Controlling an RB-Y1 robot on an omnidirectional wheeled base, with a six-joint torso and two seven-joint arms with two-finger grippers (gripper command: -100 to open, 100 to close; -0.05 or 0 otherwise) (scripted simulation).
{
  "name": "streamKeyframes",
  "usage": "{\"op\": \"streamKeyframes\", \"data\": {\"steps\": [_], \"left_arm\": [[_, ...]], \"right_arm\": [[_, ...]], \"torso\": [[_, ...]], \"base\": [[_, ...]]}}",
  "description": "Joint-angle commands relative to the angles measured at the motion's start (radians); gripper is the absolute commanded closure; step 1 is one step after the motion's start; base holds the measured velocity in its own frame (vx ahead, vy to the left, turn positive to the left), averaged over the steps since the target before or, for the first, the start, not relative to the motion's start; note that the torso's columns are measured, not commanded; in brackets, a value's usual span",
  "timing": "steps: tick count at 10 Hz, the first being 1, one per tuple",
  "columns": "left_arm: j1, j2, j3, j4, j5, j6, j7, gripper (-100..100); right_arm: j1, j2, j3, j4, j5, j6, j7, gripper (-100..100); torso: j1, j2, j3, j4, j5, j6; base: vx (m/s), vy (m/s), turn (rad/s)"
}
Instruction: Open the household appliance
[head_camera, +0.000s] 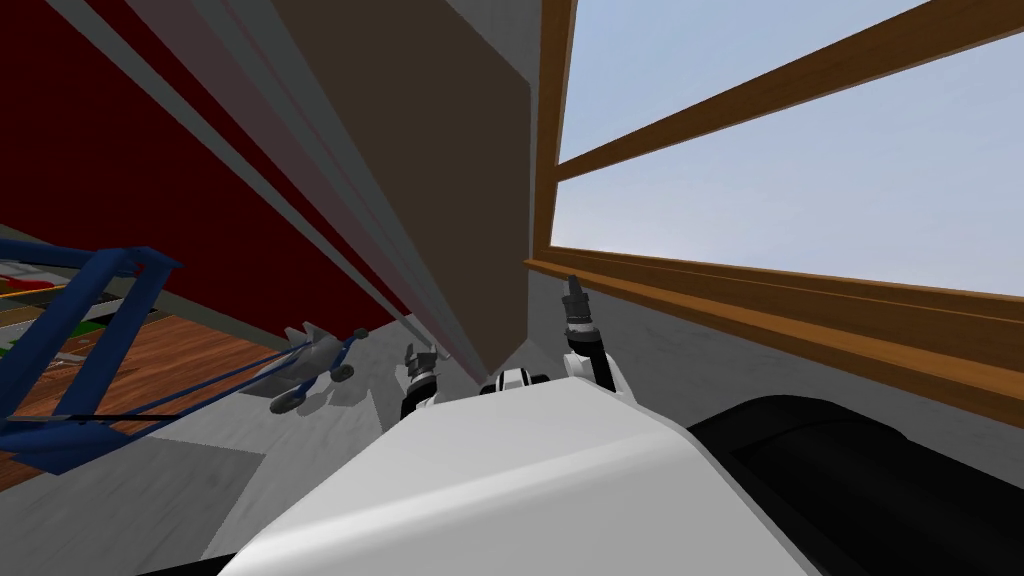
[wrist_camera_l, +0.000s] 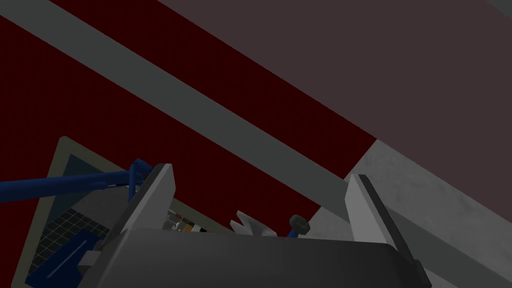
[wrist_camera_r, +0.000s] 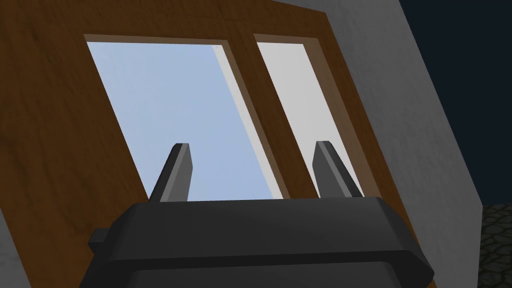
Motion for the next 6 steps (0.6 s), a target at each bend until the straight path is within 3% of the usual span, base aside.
{"op": "streamKeyframes", "data": {"steps": [1, 4, 5, 6], "left_arm": [[-0.005, -0.057, 0.003, 0.024, 0.007, 0.0, 0.006, -100], [-0.006, -0.129, 0.004, 0.038, 0.012, -0.006, 0.012, -100], [-0.006, -0.142, 0.004, 0.04, 0.012, -0.007, 0.013, -100], [-0.011, -0.129, 0.005, 0.046, 0.012, -0.009, 0.014, -100]], "right_arm": [[0.0, 0.0, 0.0, 0.0, 0.0, 0.0, 0.0, 0], [0.0, 0.0, 0.0, 0.0, 0.0, 0.0, 0.0, 0], [0.0, 0.0, 0.0, 0.0, 0.0, 0.0, 0.0, 0], [0.0, 0.0, 0.0, 0.0, 0.0, 0.0, 0.0, 0]], "torso": [[-0.005, 0.008, 0.004, 0.004, -0.004, -0.002], [-0.009, 0.016, 0.009, 0.006, -0.006, -0.003], [-0.009, 0.015, 0.008, 0.006, -0.006, -0.003], [-0.008, 0.014, 0.008, 0.006, -0.005, -0.003]], "base": [[0.036, -0.006, 0.036], [0.012, -0.013, 0.008], [-0.001, -0.011, 0.006], [-0.001, -0.006, 0.0]]}}
